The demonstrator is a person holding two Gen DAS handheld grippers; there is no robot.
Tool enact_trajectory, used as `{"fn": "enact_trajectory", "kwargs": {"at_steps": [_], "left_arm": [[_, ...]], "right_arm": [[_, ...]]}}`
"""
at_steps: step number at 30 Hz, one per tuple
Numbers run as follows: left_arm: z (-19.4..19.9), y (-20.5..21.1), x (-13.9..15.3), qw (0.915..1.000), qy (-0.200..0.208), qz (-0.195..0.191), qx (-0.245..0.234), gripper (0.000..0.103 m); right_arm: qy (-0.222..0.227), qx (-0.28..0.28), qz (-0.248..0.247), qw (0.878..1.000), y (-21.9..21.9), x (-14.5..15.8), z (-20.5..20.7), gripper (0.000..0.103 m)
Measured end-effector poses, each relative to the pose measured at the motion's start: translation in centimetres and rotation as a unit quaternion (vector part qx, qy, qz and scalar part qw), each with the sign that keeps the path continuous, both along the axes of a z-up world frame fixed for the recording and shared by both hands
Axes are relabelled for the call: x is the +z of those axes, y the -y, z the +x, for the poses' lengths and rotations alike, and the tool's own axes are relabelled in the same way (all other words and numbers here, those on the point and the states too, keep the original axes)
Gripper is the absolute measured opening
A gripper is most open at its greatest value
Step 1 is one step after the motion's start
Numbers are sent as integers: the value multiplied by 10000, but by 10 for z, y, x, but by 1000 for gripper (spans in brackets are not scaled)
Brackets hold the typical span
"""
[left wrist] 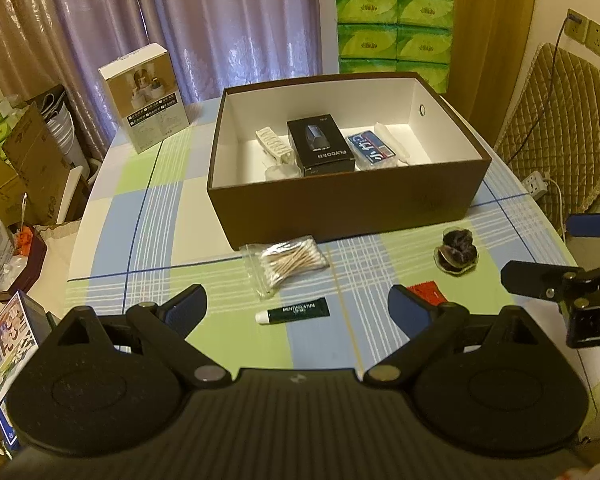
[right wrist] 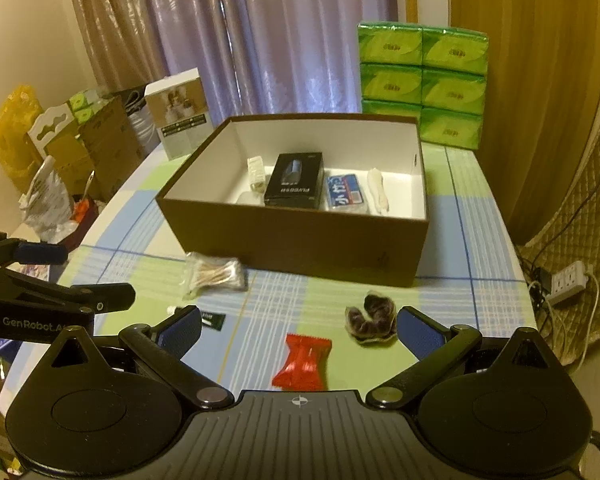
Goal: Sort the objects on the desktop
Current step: 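Move left tool to the green lip gel tube while right tool approaches the red candy packet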
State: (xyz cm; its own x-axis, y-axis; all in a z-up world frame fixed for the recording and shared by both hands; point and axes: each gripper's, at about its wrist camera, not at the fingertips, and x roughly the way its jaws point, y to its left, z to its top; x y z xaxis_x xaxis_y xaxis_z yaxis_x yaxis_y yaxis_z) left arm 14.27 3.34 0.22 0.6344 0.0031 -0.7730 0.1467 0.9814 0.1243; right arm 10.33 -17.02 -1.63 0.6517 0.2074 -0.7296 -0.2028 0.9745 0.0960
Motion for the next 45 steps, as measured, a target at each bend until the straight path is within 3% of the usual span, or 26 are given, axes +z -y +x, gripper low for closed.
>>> {"fn": "enact_trajectory", "kwargs": {"at_steps": [13,28,38,45], "left_arm": [[-11,-4,-25,9994,-314,105,133,96],[-13,-24,-66,9976,-671,16,152,95],[2,-35,-85,9965,-799,-70,223,95],[18,-38,-101,9956,-908,-98,198,95]], "right_arm": [[-346,83,-47,9994,-1,-25,-9,101],[-917,-207,-71,9955,10,-67,-9,101],[-912,-300,-13,9954,6,-93,2,100],[-968,-404,97,9944,2,-109,20,77]]}}
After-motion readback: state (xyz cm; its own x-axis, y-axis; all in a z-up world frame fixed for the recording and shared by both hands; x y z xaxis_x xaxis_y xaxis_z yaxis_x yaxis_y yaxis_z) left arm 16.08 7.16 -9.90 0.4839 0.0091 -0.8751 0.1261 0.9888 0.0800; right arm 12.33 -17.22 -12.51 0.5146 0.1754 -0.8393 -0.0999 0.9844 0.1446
